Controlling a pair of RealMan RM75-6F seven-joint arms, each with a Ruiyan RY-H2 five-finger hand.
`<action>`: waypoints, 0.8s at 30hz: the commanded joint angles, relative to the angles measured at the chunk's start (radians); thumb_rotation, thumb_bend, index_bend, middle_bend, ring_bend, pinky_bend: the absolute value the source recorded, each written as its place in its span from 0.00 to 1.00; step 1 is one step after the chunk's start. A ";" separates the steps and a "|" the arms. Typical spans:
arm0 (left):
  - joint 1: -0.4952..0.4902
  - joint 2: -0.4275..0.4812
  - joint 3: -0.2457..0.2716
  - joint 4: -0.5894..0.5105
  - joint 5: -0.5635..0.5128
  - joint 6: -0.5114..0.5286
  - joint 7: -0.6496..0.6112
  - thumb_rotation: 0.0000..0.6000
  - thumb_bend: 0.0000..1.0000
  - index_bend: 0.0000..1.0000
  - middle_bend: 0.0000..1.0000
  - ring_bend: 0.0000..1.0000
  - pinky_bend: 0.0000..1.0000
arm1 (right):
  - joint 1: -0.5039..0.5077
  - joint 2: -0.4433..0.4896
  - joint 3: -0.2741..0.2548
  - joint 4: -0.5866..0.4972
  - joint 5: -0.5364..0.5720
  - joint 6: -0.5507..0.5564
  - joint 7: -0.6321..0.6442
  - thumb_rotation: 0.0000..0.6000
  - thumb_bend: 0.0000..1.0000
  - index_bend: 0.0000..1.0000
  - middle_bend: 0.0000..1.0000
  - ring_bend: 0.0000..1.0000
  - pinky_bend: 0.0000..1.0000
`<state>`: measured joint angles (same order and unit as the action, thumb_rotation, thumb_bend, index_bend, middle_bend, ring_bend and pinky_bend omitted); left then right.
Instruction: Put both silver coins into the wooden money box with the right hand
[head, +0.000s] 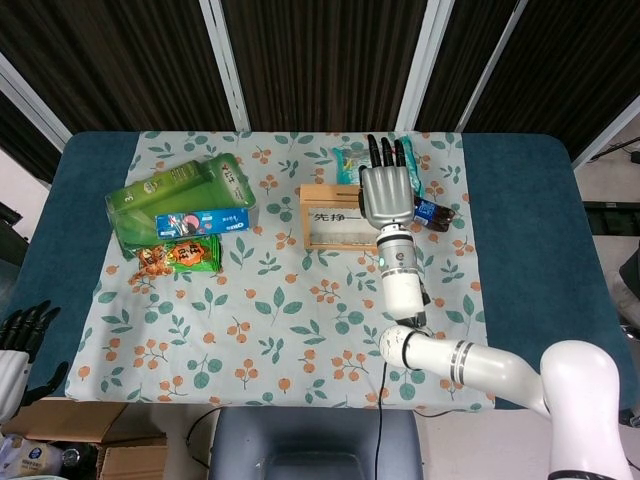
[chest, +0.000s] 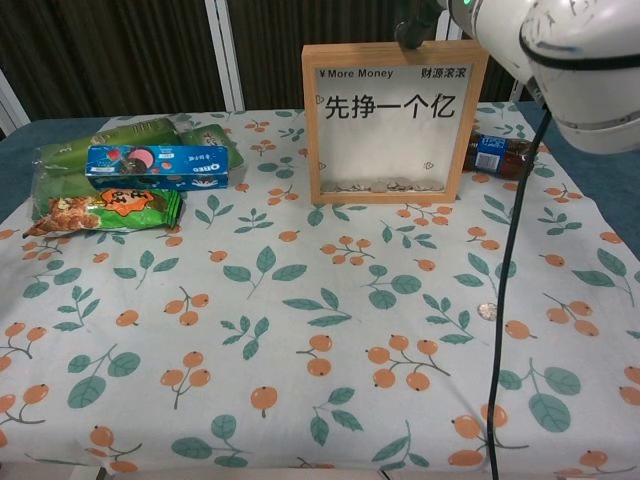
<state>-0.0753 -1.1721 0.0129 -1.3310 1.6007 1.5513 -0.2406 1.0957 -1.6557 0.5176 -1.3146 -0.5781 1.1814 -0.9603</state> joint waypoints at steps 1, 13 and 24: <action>0.000 0.000 0.000 -0.001 -0.001 -0.002 0.001 1.00 0.37 0.00 0.00 0.00 0.03 | 0.005 0.001 -0.005 0.002 0.005 -0.005 0.005 1.00 0.61 0.72 0.15 0.00 0.00; 0.000 -0.003 0.000 0.004 -0.005 -0.007 -0.002 1.00 0.37 0.00 0.00 0.00 0.03 | 0.018 0.025 -0.037 -0.013 0.063 -0.026 -0.024 1.00 0.59 0.24 0.15 0.00 0.00; 0.001 -0.006 -0.002 0.009 -0.009 -0.007 -0.009 1.00 0.37 0.00 0.00 0.00 0.03 | -0.150 0.184 -0.153 -0.287 -0.301 0.104 0.250 1.00 0.51 0.00 0.05 0.00 0.00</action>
<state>-0.0740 -1.1783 0.0113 -1.3217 1.5922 1.5438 -0.2491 1.0392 -1.5497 0.4357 -1.4774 -0.7113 1.2215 -0.8395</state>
